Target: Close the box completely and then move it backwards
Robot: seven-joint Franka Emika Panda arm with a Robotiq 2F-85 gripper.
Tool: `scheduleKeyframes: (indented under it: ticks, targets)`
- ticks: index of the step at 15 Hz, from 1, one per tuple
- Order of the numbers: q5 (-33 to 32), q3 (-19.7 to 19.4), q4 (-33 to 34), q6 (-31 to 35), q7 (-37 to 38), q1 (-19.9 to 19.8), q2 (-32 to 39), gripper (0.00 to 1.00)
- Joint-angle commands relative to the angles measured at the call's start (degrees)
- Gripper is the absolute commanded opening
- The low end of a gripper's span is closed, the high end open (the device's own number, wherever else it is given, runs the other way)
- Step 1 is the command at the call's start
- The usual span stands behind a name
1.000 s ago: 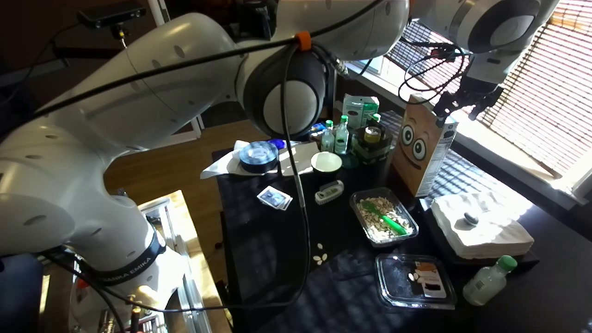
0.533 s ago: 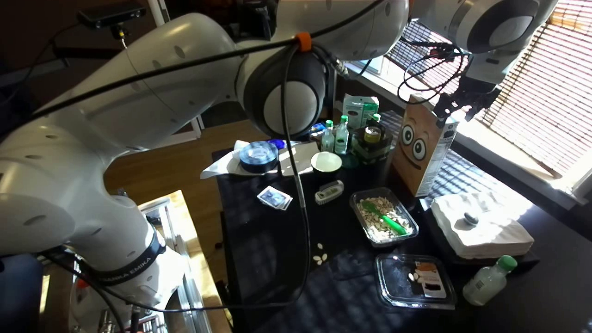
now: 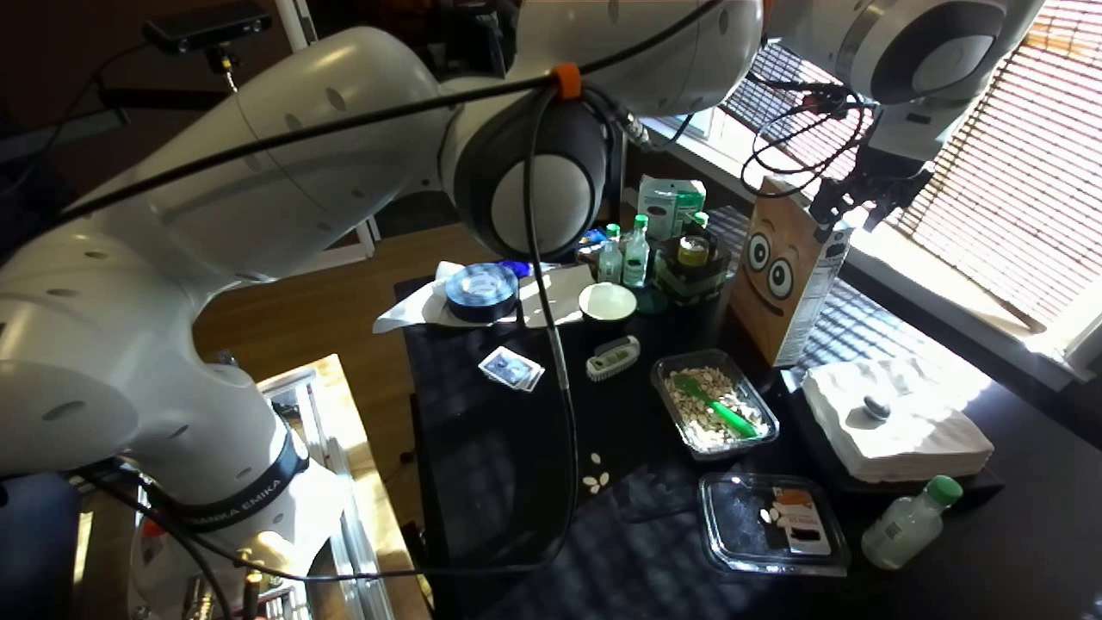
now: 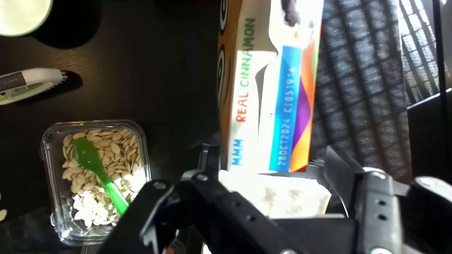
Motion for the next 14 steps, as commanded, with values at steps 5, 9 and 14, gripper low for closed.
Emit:
scheduleKeyframes:
  ticks: [5,9,14]
  targets:
    - [0.62,0.37,0.17,0.97,0.37,-0.49,0.2,0.26]
    - [1.29,0.73,0.04,-0.61,0.98,-1.34,-1.03,0.26]
    - [5.47,3.19,0.17,-1.93,1.54,-6.18,-4.21,0.26]
